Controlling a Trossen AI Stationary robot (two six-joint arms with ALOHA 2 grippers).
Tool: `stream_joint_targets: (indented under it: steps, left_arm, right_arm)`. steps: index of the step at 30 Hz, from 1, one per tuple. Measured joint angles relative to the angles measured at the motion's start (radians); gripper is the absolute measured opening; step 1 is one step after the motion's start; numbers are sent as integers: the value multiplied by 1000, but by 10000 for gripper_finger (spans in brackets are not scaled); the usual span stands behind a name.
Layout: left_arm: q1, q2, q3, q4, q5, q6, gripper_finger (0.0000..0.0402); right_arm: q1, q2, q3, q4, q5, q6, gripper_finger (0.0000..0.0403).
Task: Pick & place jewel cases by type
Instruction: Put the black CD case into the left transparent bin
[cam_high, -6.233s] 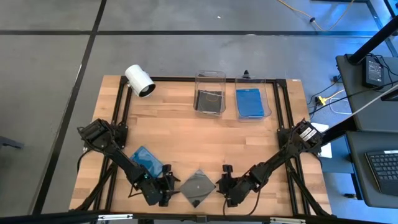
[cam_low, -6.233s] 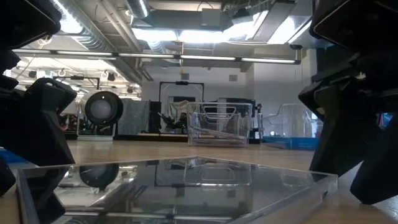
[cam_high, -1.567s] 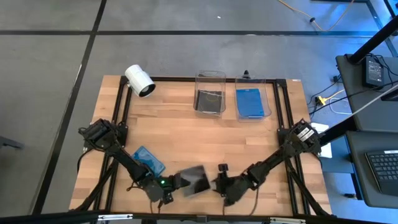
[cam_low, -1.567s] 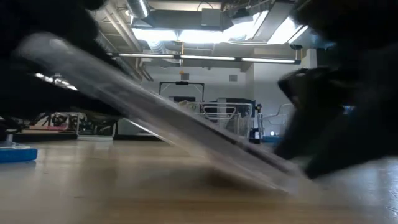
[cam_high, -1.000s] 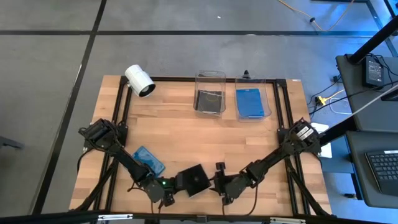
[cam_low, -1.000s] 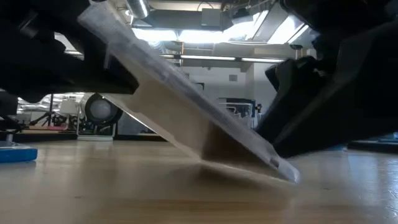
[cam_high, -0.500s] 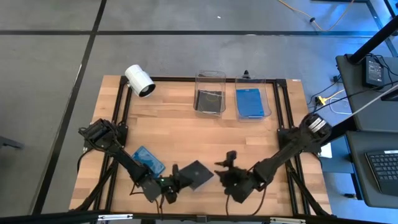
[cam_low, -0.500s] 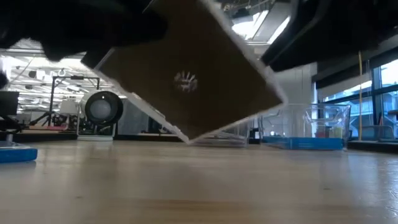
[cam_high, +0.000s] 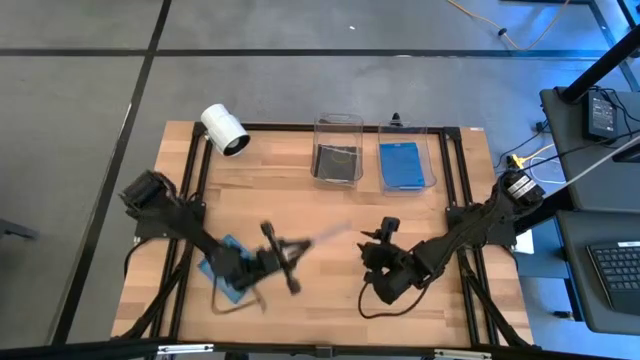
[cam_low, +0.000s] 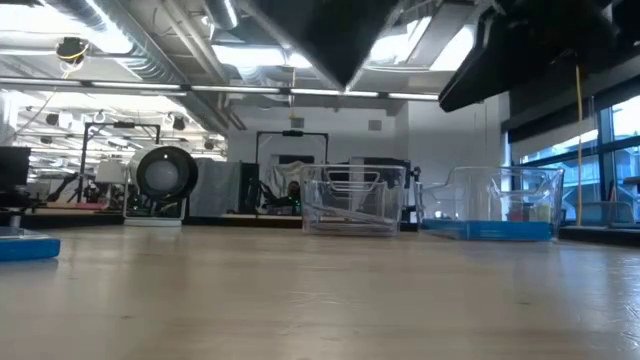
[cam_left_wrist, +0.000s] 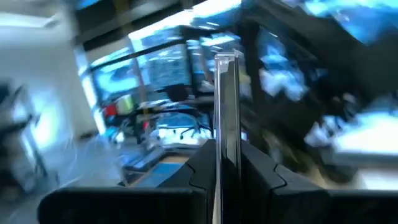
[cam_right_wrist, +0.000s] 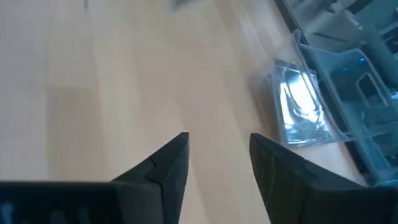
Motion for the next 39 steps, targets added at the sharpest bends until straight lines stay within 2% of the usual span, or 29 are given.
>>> stream_joint_targets:
  steps: [5,10,12,17,20,26,31,39]
  left_arm:
    - [135,-160,0,16,-16,-103,46]
    - [324,-299,0,-44,23,-225,46]
    - [406,-343,0,-153,81,-337,46]
    - [615,-391,0,-500,323,-706,41]
    - [715,-362,0,-567,391,-876,37]
    - [840,-247,0,-557,478,-1064,48]
    - [888,-119,0,-522,534,-1180,48]
    - [926,39,0,-430,614,-1267,42]
  right_arm:
    - [-32,2,0,-36,-1,-29,172]
    - [-54,2,0,-84,-16,-27,172]
    - [-60,2,0,-98,-32,-28,172]
    - [-71,2,0,-125,-45,-28,172]
    - [-73,2,0,-137,-46,-28,172]
    - [-73,3,0,-153,-46,-28,172]
    - [-77,3,0,-155,-47,-29,172]
    - [-80,3,0,-155,-47,-27,172]
